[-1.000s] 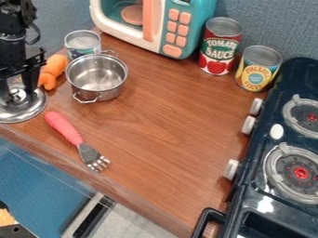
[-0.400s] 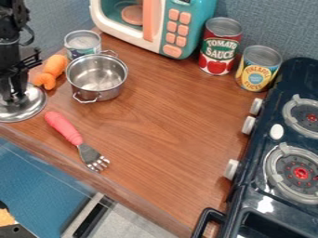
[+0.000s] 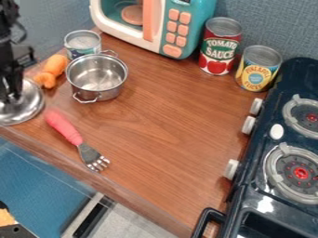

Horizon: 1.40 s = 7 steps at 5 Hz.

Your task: Move the silver lid to the upper right side of the the table.

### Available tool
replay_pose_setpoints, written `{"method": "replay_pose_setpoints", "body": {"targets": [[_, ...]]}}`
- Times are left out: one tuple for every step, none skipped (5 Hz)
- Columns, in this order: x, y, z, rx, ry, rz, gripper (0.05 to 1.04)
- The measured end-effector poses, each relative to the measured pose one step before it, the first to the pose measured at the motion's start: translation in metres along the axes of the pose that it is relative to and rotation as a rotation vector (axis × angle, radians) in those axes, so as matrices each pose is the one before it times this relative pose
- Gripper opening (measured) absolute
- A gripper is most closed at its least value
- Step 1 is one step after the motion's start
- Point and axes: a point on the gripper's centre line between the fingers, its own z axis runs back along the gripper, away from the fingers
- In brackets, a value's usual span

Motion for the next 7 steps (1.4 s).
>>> {"method": "replay_pose_setpoints", "body": {"targets": [[0.00496,0.01015,0.02498,-0.0472,0.0216,0.0346,0.276],[-0.0075,-0.00441,0.02186,-0.0498,0.0165,-0.0358,0.276],[-0.0164,-0.01281,0.01916,-0.0354,0.0172,-0.0542,0.276],[-0.03253,-0.03331,0.01445,-0.001,0.0563,-0.073,0.276],[-0.03908,-0.04945,0.01325,-0.0387,0.0221,-0.1004,0.276],[-0.02934,-0.05318,-0.01109,0.0256,0.0321,-0.0737,0.276],[-0.02437,-0.05111,-0.01857,0.0304,0.0287,-0.0406,0.276]]}}
